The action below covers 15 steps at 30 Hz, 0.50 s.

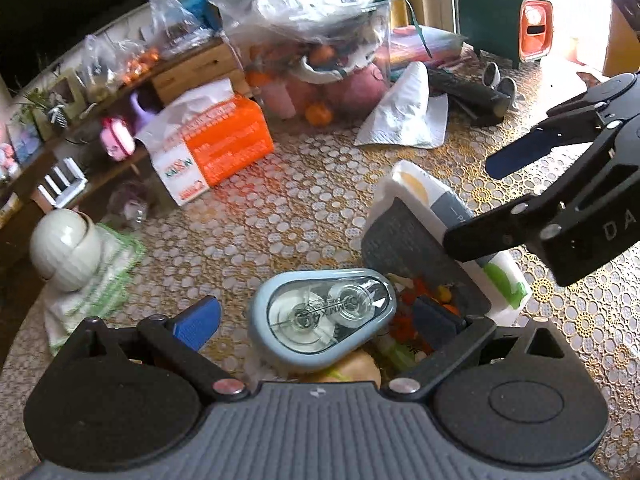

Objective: Organize objects
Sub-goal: 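Grasp the teal oval device with the left gripper while the right grasps the white packet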

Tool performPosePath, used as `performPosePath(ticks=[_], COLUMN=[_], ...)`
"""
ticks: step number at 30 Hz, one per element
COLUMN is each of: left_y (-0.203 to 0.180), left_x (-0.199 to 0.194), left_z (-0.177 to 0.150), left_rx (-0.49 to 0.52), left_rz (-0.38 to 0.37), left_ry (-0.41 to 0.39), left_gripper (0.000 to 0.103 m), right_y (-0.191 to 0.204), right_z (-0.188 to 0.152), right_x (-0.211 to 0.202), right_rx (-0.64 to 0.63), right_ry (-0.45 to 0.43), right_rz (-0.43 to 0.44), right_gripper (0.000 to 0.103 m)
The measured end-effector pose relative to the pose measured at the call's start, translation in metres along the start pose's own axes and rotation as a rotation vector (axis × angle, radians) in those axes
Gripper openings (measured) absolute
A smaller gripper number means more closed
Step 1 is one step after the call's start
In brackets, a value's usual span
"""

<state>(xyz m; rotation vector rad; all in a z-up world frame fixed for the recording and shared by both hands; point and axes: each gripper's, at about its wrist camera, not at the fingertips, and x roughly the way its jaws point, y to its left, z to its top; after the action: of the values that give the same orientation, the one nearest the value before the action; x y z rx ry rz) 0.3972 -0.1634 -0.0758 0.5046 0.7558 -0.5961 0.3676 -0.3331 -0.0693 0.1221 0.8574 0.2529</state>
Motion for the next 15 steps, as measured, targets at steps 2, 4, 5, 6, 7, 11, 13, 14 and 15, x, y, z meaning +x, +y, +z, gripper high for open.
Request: performPosePath(ticks=[2, 4, 5, 6, 7, 11, 13, 14, 15], left_y=[0.001, 0.002, 0.002, 0.002, 0.002, 0.002, 0.001, 0.000, 0.000], left_x=[0.003, 0.005, 0.006, 0.006, 0.006, 0.005, 0.003, 0.003, 0.002], left_z=[-0.001, -0.001, -0.001, -0.001, -0.002, -0.003, -0.004, -0.004, -0.005], left_rx=[-0.005, -0.014, -0.013, -0.012, -0.012, -0.026, -0.022, -0.018, -0.017], left_rz=[-0.021, -0.032, -0.036, -0.040, -0.043, -0.047, -0.047, -0.051, -0.050], left_ry=[-0.008, -0.019, -0.021, -0.027, -0.030, -0.045, -0.048, -0.048, -0.050], left_gripper=[0.103, 0.103, 0.103, 0.103, 0.102, 0.099, 0.078, 0.076, 0.076], right_y=[0.001, 0.003, 0.003, 0.003, 0.003, 0.003, 0.002, 0.002, 0.001], right_z=[0.000, -0.001, -0.002, -0.002, -0.003, -0.005, -0.006, -0.007, -0.007], right_x=[0.005, 0.010, 0.012, 0.013, 0.015, 0.015, 0.014, 0.013, 0.012], right_rx=[0.004, 0.006, 0.009, 0.013, 0.015, 0.029, 0.037, 0.041, 0.044], right_ry=[0.005, 0.014, 0.018, 0.021, 0.025, 0.026, 0.023, 0.023, 0.025], right_rz=[-0.001, 0.000, 0.001, 0.003, 0.004, 0.002, 0.002, 0.003, 0.006], right_gripper=[0.085, 0.081, 0.078, 0.075, 0.073, 0.051, 0.041, 0.040, 0.037])
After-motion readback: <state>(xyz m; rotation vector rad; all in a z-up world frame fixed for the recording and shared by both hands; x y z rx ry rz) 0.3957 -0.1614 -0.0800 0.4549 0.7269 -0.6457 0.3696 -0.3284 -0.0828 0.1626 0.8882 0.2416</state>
